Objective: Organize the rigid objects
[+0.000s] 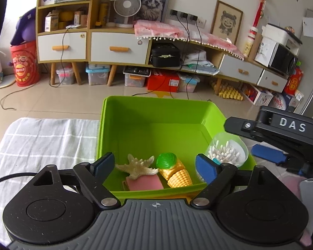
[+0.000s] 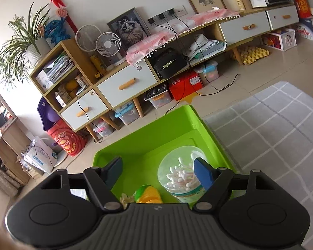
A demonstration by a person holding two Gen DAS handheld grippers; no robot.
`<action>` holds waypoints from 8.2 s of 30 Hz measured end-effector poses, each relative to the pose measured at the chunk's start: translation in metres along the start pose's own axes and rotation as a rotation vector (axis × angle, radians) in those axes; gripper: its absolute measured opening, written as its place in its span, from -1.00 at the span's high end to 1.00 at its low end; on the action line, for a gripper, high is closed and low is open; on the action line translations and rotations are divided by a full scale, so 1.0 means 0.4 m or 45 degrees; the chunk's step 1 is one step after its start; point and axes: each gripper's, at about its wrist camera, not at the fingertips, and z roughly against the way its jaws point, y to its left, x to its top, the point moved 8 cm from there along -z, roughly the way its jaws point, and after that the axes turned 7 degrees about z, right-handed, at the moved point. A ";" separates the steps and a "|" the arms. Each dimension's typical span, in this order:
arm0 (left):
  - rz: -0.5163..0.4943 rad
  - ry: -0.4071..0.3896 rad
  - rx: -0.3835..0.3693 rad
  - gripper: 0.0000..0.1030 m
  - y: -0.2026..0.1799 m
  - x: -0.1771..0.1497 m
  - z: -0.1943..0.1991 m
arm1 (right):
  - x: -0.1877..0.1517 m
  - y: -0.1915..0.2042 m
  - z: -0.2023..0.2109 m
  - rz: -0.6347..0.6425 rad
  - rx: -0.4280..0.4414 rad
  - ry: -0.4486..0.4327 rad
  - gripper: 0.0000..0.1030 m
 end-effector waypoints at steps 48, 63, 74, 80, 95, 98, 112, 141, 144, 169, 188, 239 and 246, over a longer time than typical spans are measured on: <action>-0.112 0.253 0.057 -0.96 0.078 -0.245 0.197 | -0.191 -0.081 0.196 0.336 -0.088 0.421 -0.38; -0.237 0.313 -0.032 -0.96 0.106 -0.319 0.211 | -0.273 -0.113 0.193 0.499 -0.123 0.554 -0.38; -0.417 0.424 -0.117 -0.96 0.059 -0.394 0.193 | -0.324 -0.088 0.182 0.572 -0.082 0.648 -0.38; -0.487 0.475 -0.104 -0.96 0.064 -0.421 0.183 | -0.358 -0.062 0.172 0.504 0.024 0.716 -0.38; -0.336 0.461 -0.043 -0.95 0.152 -0.369 0.182 | -0.436 0.076 0.107 0.355 0.272 0.829 -0.23; -0.335 0.455 -0.038 -0.95 0.154 -0.363 0.179 | -0.439 0.094 0.100 0.414 0.268 0.800 -0.06; -0.182 0.300 -0.100 -0.89 0.145 -0.302 0.162 | -0.377 0.015 0.132 0.418 0.252 0.782 0.17; -0.170 0.285 -0.081 -0.49 0.091 -0.300 0.087 | -0.355 -0.021 0.154 0.413 0.153 0.803 0.13; -0.166 0.282 -0.097 -0.49 0.085 -0.294 0.094 | -0.353 -0.018 0.157 0.419 0.158 0.777 0.22; -0.075 0.254 -0.119 -0.49 0.078 -0.244 0.156 | -0.286 0.010 0.199 0.338 0.233 0.633 0.36; -0.004 0.147 -0.136 -0.49 0.038 -0.151 0.174 | -0.110 -0.043 0.188 0.023 0.226 0.441 0.36; -0.217 -0.132 0.027 -0.86 -0.031 -0.013 -0.099 | -0.012 -0.105 -0.104 -0.091 0.034 0.228 0.32; -0.197 -0.107 0.040 -0.88 -0.028 -0.013 -0.081 | -0.008 -0.101 -0.078 -0.098 0.032 0.220 0.10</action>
